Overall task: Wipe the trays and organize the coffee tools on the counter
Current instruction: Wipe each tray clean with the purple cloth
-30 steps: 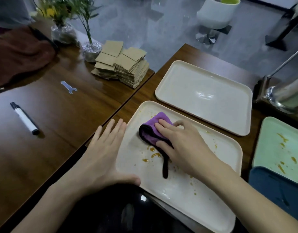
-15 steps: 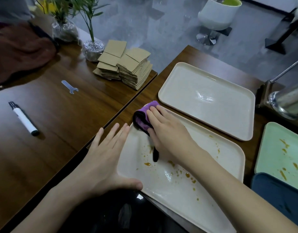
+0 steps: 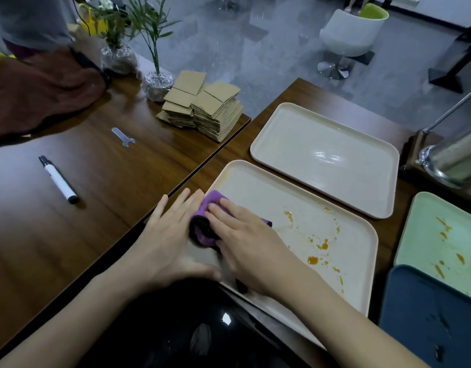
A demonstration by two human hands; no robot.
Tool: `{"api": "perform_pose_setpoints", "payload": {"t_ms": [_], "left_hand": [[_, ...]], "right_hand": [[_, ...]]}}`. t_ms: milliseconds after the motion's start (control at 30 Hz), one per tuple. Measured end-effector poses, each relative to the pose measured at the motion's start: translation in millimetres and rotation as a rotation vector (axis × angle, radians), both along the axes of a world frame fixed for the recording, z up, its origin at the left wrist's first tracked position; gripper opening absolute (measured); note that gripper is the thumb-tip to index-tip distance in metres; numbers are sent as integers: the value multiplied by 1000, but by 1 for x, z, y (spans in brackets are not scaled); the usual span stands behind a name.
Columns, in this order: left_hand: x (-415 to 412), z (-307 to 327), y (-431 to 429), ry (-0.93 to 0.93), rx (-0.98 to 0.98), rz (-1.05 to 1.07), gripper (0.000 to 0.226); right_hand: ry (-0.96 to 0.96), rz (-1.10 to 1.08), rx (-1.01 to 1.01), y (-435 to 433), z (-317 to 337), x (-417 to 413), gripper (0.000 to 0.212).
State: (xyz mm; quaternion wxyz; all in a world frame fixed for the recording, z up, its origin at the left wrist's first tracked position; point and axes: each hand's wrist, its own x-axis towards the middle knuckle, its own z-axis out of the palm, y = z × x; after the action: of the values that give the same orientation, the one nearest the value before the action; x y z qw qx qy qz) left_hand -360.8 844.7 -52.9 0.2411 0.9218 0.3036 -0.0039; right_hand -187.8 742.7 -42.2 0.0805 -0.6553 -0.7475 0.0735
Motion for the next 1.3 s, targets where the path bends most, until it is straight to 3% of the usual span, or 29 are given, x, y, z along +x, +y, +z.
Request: {"api": "perform_pose_setpoints", "payload": {"t_ms": [300, 567, 700, 867, 1067, 1200, 1300], "left_hand": [[-11, 0, -14, 16, 48, 59, 139], [-7, 2, -12, 53, 41, 78, 141], [-7, -3, -10, 40, 52, 76, 142], [-11, -10, -8, -98, -28, 76, 135], [-12, -9, -8, -90, 6, 50, 125], [-9, -9, -6, 9, 63, 35, 128], [-9, -10, -5, 43, 73, 38, 132]], "right_hand": [[-131, -55, -54, 38, -13, 31, 64], [-181, -165, 53, 58, -7, 46, 35], [-83, -29, 34, 43, 2, 34, 39], [47, 197, -58, 0, -1, -9, 59], [125, 166, -79, -21, 8, -9, 49], [80, 108, -65, -37, 7, -8, 58], [36, 43, -55, -52, 6, -3, 53]]}}
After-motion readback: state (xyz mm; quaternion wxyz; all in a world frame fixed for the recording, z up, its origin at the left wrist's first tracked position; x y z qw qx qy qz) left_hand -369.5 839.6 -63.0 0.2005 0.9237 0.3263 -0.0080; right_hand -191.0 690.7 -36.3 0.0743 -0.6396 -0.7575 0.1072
